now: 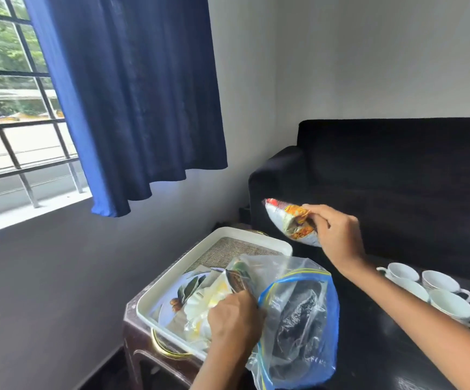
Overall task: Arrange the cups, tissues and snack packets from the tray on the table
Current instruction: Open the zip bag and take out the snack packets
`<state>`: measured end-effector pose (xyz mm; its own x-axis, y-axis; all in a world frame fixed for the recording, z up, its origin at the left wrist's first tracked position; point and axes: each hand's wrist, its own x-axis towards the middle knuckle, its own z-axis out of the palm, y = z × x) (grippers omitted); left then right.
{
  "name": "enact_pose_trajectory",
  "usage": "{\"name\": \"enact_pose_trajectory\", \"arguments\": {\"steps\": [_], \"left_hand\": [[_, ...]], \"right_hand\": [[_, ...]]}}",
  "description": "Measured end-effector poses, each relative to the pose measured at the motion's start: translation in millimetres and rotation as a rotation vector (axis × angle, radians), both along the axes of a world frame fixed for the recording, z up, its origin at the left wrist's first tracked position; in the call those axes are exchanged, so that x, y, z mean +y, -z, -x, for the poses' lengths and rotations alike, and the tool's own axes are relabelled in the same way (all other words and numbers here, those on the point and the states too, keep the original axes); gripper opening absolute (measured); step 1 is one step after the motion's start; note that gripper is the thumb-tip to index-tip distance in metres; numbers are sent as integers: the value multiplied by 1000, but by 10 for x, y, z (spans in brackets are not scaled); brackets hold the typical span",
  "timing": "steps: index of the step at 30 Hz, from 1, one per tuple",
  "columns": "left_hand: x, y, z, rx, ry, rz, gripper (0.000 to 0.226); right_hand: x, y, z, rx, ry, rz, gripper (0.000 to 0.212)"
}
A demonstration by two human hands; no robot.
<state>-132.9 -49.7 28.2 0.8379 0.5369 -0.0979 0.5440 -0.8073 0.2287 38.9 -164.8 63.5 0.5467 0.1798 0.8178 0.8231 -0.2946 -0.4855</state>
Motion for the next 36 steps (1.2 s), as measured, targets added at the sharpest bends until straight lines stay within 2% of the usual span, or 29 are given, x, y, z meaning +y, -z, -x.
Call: {"name": "enact_pose_trajectory", "arguments": {"steps": [6,12,16,22,26,29,34,36], "left_hand": [[-45,-22,-1,51,47,-77,41],[-53,-54,39,9,53,-103,35],[-39,-45,55,1,49,-85,33],[-24,51,60,-80,-13,-68,27],[0,52,49,-42,44,-80,35],[43,62,42,-76,44,-83,36],[87,91,13,-183,10,-49,26],[97,73,-8,-254,-35,-38,25]], "right_hand": [[502,274,-334,39,-18,433,20],[889,323,-537,-98,-30,716,25],[978,535,-537,-252,-57,1068,22],[901,742,-563,-304,-40,1166,21],[860,744,-594,-254,-27,1222,25],[786,626,-596,-162,-27,1124,31],[506,347,-362,184,-20,407,19],[344,226,-209,215,-3,194,23]]}}
